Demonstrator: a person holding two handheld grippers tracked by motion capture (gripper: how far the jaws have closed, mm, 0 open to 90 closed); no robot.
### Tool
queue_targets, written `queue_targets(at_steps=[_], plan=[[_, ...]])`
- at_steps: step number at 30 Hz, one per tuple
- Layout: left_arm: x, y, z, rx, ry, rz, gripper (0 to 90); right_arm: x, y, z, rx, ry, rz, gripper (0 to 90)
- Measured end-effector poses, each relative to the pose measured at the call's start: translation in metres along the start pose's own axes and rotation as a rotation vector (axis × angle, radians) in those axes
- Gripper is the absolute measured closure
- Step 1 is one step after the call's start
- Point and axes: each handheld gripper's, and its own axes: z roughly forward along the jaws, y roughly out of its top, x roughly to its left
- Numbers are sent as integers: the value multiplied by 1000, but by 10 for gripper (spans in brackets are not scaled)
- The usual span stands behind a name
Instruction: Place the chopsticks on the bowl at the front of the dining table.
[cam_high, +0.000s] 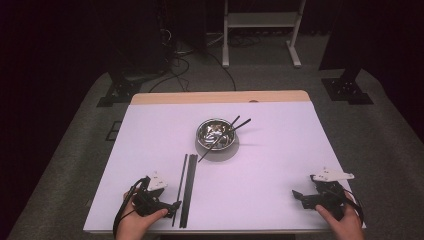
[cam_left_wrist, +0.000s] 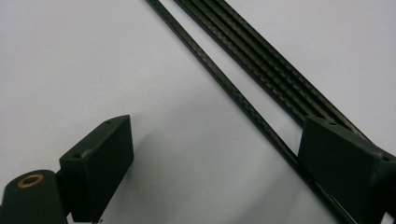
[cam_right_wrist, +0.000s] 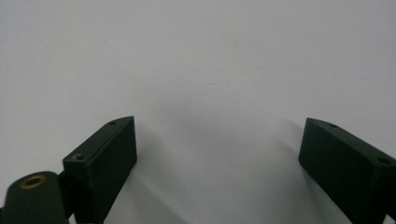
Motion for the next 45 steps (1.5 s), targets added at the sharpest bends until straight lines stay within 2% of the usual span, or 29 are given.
queue_targets(at_steps=[32, 45], plan=[[22, -9, -8, 9, 45, -45, 93, 0, 0, 0, 1, 0, 0, 100], [33, -14, -14, 20, 77, -63, 93, 0, 0, 0, 0, 0, 0, 100]])
